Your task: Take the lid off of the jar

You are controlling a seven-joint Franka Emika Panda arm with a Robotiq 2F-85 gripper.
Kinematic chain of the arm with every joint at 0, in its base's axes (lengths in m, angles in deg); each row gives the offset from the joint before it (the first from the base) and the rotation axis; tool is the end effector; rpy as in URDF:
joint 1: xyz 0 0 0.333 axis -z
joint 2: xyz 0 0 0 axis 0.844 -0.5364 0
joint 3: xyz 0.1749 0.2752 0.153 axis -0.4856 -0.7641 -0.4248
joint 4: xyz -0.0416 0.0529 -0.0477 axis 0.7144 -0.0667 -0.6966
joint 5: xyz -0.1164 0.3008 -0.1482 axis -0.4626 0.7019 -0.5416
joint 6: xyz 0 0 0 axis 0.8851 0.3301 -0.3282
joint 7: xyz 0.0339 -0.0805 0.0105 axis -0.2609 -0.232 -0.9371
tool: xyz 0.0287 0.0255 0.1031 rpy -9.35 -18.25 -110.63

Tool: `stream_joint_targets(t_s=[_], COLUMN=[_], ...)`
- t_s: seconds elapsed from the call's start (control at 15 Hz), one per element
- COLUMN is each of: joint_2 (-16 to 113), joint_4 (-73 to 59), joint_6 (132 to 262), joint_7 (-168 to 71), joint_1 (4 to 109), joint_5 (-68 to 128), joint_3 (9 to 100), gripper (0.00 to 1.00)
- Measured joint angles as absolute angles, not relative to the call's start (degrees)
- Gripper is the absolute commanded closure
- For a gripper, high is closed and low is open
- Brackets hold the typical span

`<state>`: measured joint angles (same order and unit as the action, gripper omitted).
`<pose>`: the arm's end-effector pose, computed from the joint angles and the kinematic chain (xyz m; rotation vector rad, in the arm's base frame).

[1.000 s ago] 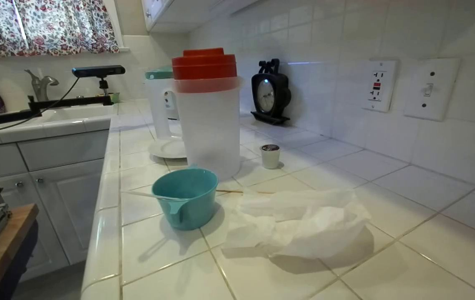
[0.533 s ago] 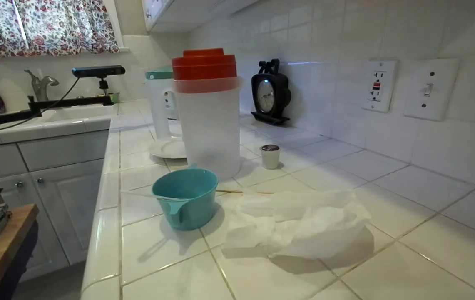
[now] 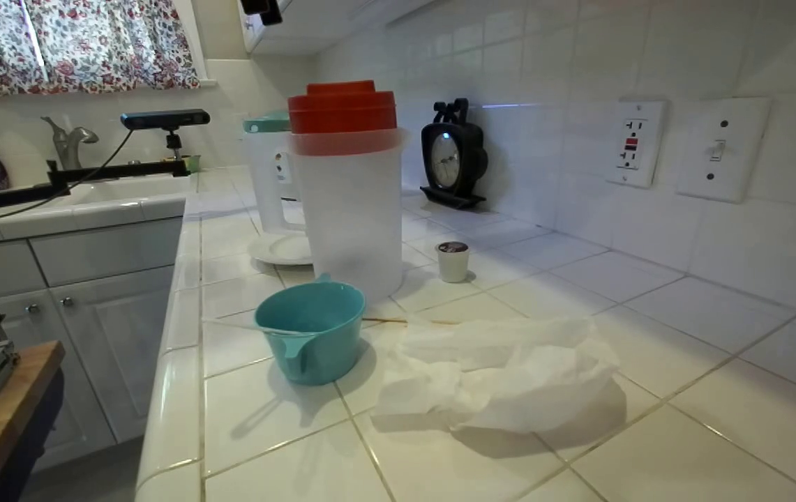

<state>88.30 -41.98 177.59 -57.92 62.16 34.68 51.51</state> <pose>0.3935 -0.0397 0.6032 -3.0271 0.5455 -0.3036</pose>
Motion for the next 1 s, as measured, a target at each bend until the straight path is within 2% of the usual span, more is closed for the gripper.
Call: stream_joint_targets(t_s=[1.0], joint_2=[81.7], joint_4=[-42.2], joint_6=[185.1], joint_7=[-65.2], joint_1=[62.7], joint_5=[34.7], joint_3=[51.2], gripper=[0.0])
